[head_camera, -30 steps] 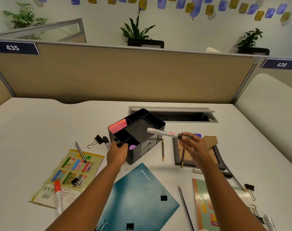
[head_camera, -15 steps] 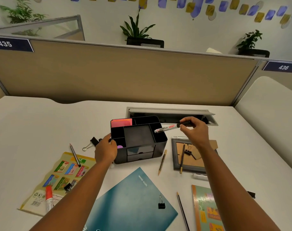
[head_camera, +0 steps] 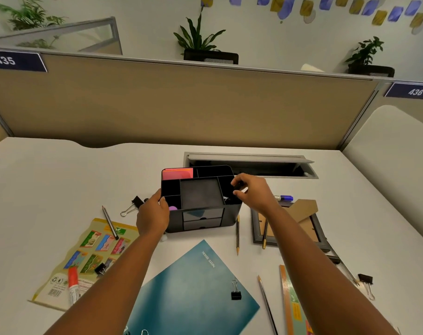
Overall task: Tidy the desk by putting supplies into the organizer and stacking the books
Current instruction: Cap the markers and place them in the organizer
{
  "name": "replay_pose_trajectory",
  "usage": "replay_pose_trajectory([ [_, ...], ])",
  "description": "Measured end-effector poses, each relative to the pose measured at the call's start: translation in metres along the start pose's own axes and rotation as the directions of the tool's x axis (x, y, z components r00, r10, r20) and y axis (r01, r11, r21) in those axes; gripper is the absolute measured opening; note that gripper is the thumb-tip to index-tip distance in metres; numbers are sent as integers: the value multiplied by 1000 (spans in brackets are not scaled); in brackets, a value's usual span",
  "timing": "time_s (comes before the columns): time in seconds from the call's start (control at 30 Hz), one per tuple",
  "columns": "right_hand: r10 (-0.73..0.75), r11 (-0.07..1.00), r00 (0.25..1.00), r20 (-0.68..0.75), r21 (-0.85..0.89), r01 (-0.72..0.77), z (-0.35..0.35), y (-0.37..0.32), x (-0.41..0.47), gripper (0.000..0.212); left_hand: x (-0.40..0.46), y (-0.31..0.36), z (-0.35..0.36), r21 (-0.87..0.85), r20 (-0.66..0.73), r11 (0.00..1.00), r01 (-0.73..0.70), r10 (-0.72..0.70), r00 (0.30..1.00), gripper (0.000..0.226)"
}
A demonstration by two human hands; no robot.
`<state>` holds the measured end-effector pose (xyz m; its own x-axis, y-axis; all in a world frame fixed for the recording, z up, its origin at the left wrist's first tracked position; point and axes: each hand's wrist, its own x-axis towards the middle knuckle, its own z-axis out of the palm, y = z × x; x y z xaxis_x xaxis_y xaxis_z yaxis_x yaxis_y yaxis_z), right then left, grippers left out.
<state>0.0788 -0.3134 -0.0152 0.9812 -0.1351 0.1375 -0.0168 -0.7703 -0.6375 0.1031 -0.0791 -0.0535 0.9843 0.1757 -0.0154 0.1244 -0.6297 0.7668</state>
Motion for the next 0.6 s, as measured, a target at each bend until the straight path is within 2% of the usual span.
replay_pose_trajectory([
  [0.17, -13, 999, 991, -135, 48, 19, -8, -2, -3, 22, 2, -1, 2, -3, -5, 1000, -1, 1, 1000, 39],
  [0.23, -55, 998, 994, -95, 19, 57, -13, -4, -5, 21, 2, -1, 2, 1, -5, 1000, 0, 0, 1000, 39],
  [0.33, -90, 993, 994, 64, -68, 94, -13, -7, -9, 18, 1, -1, 1, 2, -5, 1000, 15, -15, 1000, 39],
  [0.43, -70, 995, 997, 39, -63, 72, -11, -6, -11, 19, -3, 6, -1, 37, -54, 999, 17, -15, 998, 42],
  [0.47, -55, 997, 998, 7, -47, 56, -10, -4, -13, 20, -5, 8, -3, 113, -108, 992, -51, 63, 992, 45],
  [0.5, -41, 999, 999, -24, -27, 40, -11, -2, -14, 21, -5, 10, -3, 212, -149, 960, -182, 216, 965, 46],
  [0.57, -18, 1000, 997, -76, 11, 19, -11, 2, -18, 20, -2, 16, 3, 335, -135, 801, -496, 562, 816, 41],
  [0.6, -9, 1000, 995, -103, 25, 12, -12, 4, -19, 20, 0, 22, 8, 337, -67, 705, -624, 679, 731, 37],
])
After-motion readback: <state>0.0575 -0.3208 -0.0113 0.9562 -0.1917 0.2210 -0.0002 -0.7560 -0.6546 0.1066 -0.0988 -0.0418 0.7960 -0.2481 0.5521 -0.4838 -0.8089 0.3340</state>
